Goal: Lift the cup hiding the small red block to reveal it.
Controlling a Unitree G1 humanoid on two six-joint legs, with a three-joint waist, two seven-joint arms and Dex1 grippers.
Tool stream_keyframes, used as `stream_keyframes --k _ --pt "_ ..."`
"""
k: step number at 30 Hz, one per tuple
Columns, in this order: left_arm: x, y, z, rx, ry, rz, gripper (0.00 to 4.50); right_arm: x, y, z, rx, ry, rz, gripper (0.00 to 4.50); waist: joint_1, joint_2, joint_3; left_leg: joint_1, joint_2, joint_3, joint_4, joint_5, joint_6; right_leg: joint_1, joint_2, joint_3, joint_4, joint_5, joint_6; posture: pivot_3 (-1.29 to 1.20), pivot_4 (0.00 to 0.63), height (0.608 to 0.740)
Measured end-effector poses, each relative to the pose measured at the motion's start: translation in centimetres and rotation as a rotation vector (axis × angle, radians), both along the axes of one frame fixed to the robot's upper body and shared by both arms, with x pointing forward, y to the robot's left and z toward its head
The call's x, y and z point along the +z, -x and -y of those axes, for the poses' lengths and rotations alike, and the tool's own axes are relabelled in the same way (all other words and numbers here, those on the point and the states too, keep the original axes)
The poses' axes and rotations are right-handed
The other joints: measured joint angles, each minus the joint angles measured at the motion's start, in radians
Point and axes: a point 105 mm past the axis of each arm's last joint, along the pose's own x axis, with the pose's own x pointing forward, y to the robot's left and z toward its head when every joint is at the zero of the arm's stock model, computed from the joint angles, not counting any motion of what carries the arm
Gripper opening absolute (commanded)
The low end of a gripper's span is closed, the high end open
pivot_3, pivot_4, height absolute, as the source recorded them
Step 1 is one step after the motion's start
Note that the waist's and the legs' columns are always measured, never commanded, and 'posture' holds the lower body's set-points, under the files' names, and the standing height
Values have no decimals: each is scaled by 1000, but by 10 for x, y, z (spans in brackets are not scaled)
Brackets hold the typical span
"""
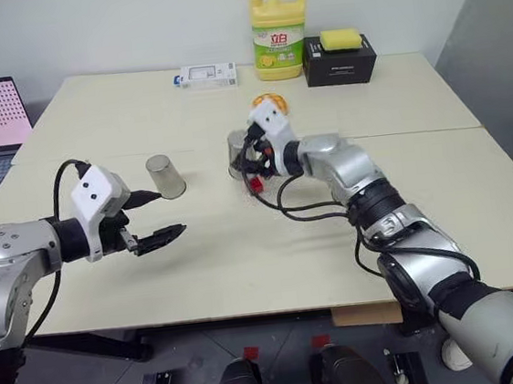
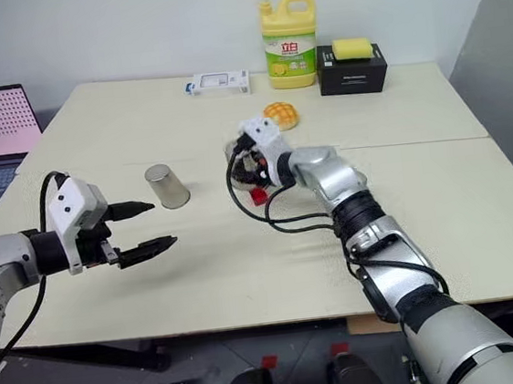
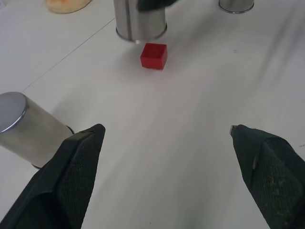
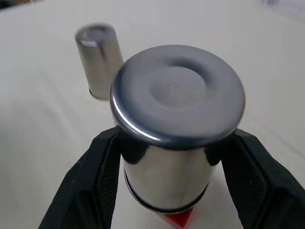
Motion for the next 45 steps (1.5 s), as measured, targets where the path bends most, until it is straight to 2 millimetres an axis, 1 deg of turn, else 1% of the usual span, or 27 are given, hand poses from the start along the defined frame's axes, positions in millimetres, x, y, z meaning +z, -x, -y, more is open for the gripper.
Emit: stream_keyframes --k 2,3,6,8,13,19,20,21,24,25,27,29,31,33,34,35,36,37,38,40,41,42,43,44,45 --pt "0 -1 1 -4 1 1 4500 -4 1 16 -29 12 -7 2729 1 0 0 0 0 0 0 0 0 0 0 0 0 0 0 0 150 740" --pt "1 -1 2 -8 3 5 4500 -11 2 24 -45 23 -23 2729 1 0 0 0 0 1 0 0 0 0 0 1 0 0 0 0 150 740" --pt "3 -3 7 -26 3 10 4500 -32 4 40 -77 54 -77 2729 -3 0 0 0 -1 1 1 0 0 0 0 1 0 -2 3 0 150 740" --pt "2 -4 11 -37 7 7 4500 -41 5 44 -89 64 -100 2729 -6 0 0 1 -1 1 1 0 0 0 1 2 1 -2 3 0 150 740" --pt "2 -6 17 -63 6 8 4500 -46 1 49 -128 95 -91 2729 -11 0 0 1 -1 1 0 0 0 -1 4 1 1 -2 3 0 150 740" --pt "0 -6 19 -75 3 -3 4500 -65 -2 54 -161 122 -154 2729 -8 0 0 1 -1 1 0 0 0 -1 2 2 1 -2 3 0 150 740" --pt "0 -5 19 -76 3 -4 4500 -67 -3 54 -161 126 -158 3432 -8 0 0 1 -1 1 0 0 0 -1 2 2 0 -2 3 0 150 740" --pt "0 -5 20 -78 3 -5 4500 -67 -3 53 -160 128 -156 3569 -8 0 0 1 -1 1 0 0 0 -1 2 2 0 -2 3 0 150 740" --pt "-1 -5 20 -79 3 -6 4500 -68 -3 52 -157 131 -159 4342 -8 0 0 1 -1 1 0 0 0 -1 2 2 1 -2 3 0 150 740" --pt "-1 -5 20 -79 3 -7 4500 -67 -3 51 -155 130 -158 4463 -7 0 0 1 -1 1 0 0 0 -1 2 1 1 -2 3 0 150 740" --pt "-1 -5 20 -79 3 -6 4500 -66 -3 50 -153 128 -157 4463 -7 0 0 1 -1 1 0 0 0 -1 2 1 1 -2 3 0 150 740" --pt "-1 -5 20 -80 5 -6 4500 -63 -3 49 -151 119 -156 4463 -7 0 0 1 -1 1 0 0 0 -1 2 1 1 -2 3 0 150 740" --pt "-1 -5 20 -80 5 -6 4500 -54 -3 48 -150 96 -147 4463 -7 0 0 0 0 1 0 0 0 -1 2 2 1 -2 3 0 150 740" --pt "-1 -5 21 -82 5 -5 4500 -27 -1 44 -131 40 -91 4463 -7 0 0 0 0 1 0 0 0 -1 2 2 1 -2 3 0 150 740" --pt "-1 -5 21 -80 5 -3 4500 -10 0 43 -121 12 -50 4463 -7 0 0 0 0 0 0 0 0 -1 2 1 1 -2 3 0 150 740" --pt "0 -5 21 -78 4 -2 4500 -4 1 42 -116 2 -37 4463 -6 0 0 0 0 0 0 0 0 -1 2 1 0 -2 3 0 150 740" --pt "0 -6 20 -69 1 4 4500 12 5 43 -102 -31 -2 4463 -5 0 0 0 0 0 0 0 0 -1 2 1 0 -2 3 0 150 740" --pt "0 -7 19 -61 -3 9 4500 24 8 44 -93 -50 25 4463 -4 0 0 0 0 0 0 0 0 -1 2 1 0 -2 3 0 150 740" --pt "0 -7 16 -37 -8 21 4500 41 17 48 -66 -72 66 4463 -4 0 0 0 0 0 0 0 0 -1 2 1 0 -2 3 0 150 740" --pt "0 -8 11 -8 -11 29 4500 58 26 54 -44 -91 117 4463 -4 0 0 0 0 0 0 0 0 -1 1 1 0 -2 4 0 150 740" --pt "0 -5 10 -3 -15 34 4500 61 36 59 -15 -83 143 4463 -3 0 0 0 0 0 -1 0 0 -1 1 0 -1 -2 4 0 150 740" --pt "-4 0 5 10 -36 23 4500 57 54 70 36 -57 166 4463 -1 0 0 0 0 0 -1 0 0 0 0 0 -1 -2 4 0 150 740" --pt "-6 1 2 22 -44 15 4500 52 58 75 47 -45 160 4463 1 0 0 0 0 0 -1 0 0 0 -1 0 -1 -3 4 0 150 740" --pt "-7 2 -2 36 -51 11 4500 45 63 79 62 -38 141 4463 0 0 0 0 0 0 -1 0 0 0 -1 1 -1 -3 4 0 150 740" --pt "-8 3 -3 39 -58 11 4500 32 75 85 90 -17 128 4463 1 0 0 0 0 0 -1 0 0 0 -1 0 -1 -3 5 0 150 740"
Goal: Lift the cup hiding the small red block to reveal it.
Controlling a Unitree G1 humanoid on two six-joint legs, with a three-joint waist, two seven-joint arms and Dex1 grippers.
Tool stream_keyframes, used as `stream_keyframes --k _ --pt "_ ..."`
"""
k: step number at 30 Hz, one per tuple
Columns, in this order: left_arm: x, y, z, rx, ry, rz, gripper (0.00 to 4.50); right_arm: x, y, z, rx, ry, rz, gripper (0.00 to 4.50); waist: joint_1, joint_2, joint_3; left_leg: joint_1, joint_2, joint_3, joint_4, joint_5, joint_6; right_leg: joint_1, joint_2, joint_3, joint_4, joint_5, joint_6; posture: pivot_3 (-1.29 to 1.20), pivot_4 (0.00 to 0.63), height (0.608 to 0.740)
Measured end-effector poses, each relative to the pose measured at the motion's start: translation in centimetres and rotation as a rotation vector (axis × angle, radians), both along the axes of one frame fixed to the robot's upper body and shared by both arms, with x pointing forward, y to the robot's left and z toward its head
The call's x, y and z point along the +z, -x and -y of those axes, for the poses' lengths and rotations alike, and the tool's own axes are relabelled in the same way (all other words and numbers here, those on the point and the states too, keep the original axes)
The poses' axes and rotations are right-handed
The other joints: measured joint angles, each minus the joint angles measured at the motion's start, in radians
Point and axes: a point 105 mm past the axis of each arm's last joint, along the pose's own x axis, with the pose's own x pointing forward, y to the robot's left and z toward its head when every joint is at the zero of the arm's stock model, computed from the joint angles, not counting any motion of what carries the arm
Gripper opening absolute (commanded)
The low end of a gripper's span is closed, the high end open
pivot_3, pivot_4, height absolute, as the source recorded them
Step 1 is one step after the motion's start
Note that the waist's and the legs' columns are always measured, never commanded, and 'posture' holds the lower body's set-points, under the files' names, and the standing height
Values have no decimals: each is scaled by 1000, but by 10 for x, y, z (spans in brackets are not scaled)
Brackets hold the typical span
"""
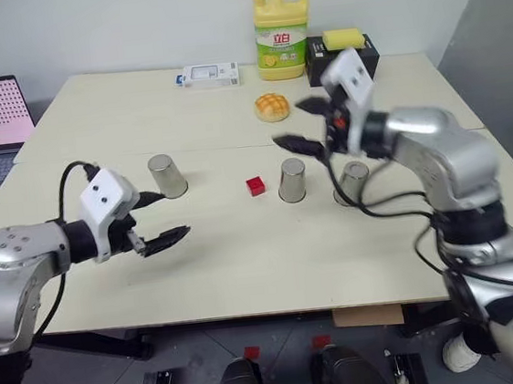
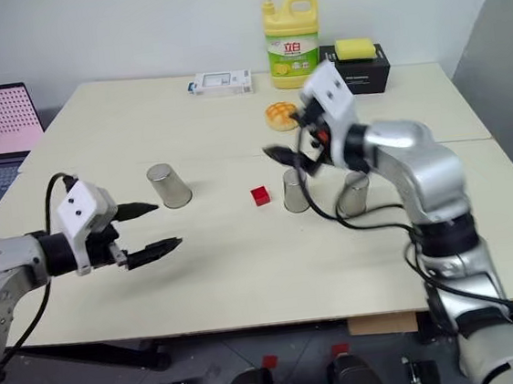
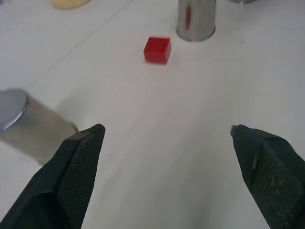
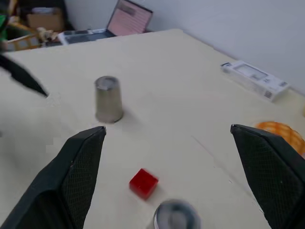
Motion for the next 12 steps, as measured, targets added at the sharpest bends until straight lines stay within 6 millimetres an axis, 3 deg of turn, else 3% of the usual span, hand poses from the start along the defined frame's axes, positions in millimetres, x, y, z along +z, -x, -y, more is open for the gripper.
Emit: stream_keyframes --k 3,6,12 --pt "-4 3 -5 17 -8 -12 4500 -30 28 15 60 67 -43 4463 0 1 0 0 0 0 0 0 0 0 0 0 0 0 0 0 150 740" --pt "-3 5 -8 25 -11 -7 4500 -40 47 21 105 100 -58 4463 -5 1 0 3 0 0 1 0 0 1 1 1 1 0 1 0 150 740" --pt "1 8 -9 8 18 -15 4500 -63 60 39 66 110 -115 4463 -6 1 0 9 0 1 0 0 0 4 1 2 1 0 0 0 150 740"
